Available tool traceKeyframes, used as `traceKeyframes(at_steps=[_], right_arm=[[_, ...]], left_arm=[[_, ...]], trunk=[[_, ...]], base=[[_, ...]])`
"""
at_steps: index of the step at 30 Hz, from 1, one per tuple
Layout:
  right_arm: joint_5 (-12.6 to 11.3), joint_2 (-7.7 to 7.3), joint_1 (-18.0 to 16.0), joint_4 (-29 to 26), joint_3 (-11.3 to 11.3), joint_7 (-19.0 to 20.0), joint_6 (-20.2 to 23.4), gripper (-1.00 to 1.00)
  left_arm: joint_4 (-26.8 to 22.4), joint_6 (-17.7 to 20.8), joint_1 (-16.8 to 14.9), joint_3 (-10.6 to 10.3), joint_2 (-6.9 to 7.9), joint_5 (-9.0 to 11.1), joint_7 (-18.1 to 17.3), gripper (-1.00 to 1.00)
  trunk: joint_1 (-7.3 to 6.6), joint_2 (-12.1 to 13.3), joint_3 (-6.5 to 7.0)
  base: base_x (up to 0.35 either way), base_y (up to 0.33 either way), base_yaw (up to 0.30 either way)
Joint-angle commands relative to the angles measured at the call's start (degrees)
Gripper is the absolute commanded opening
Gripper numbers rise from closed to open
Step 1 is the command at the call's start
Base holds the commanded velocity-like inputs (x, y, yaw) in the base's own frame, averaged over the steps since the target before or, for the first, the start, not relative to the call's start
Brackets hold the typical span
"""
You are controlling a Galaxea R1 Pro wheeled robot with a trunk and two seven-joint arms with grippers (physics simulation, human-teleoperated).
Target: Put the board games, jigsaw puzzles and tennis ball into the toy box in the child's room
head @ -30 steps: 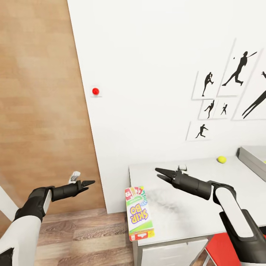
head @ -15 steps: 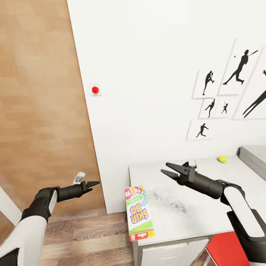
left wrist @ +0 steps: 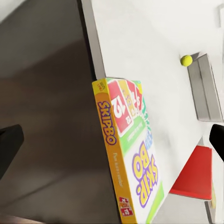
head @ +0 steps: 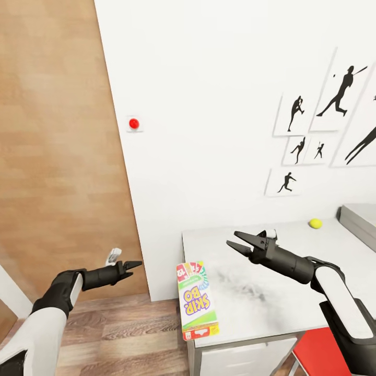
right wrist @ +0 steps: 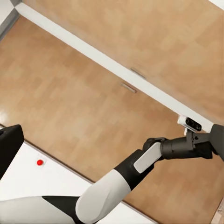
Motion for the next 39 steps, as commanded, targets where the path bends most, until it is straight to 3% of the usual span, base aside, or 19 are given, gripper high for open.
traceKeyframes(at_steps=[1, 8, 17, 25, 30, 35, 39], right_arm=[[0.28, -0.05, -0.05, 0.02, 0.01, 0.44, 0.12, 1.0], [0.24, -0.03, -0.04, 0.02, 0.26, 0.52, 0.23, 1.0], [0.23, 0.01, -0.04, 0.02, 0.46, 0.45, 0.18, 1.0], [0.23, 0.07, -0.04, 0.02, 0.92, 0.59, 0.19, 1.0], [0.25, 0.12, -0.04, 0.02, 1.04, 0.62, 0.16, 1.0], [0.69, 1.39, -0.02, 0.16, 1.01, 0.18, -0.1, 1.0], [2.45, 2.24, -0.01, 0.18, 1.02, -1.13, -0.07, 1.0]], left_arm=[[0.23, 0.42, -0.08, 0.38, -0.07, -0.57, -0.56, 1.0], [3.41, 0.21, -0.08, 1.02, -0.07, 0.06, -0.91, 1.0], [5.46, 0.44, -0.08, 4.02, 0.19, 1.37, -1.68, 1.0], [5.61, 0.55, -0.08, 4.48, 0.28, 1.3, -7.51, 1.0], [5.63, 0.64, -0.08, 4.58, 0.38, 1.27, -9.37, 1.0], [5.68, 0.68, 0.0, 4.54, 0.34, 1.26, -9.79, 1.0], [5.94, 0.66, 0.01, 4.52, 0.32, 1.24, -9.81, 1.0]], trunk=[[0.24, -0.48, -0.26], [1.77, -3.29, -1.52], [3.75, -6.9, -3.14], [5.51, -10.11, -4.57], [6.61, -12.11, -5.47], [7.7, -14.12, -6.37], [8.58, -15.72, -7.09]], base=[[0.0, 0.0, 0.0], [0.0, 0.0, 0.0], [0.0, 0.0, 0.0], [0.0, 0.0, 0.0], [0.0, 0.0, 0.0], [0.0, 0.0, 0.0], [0.0, 0.0, 0.0]])
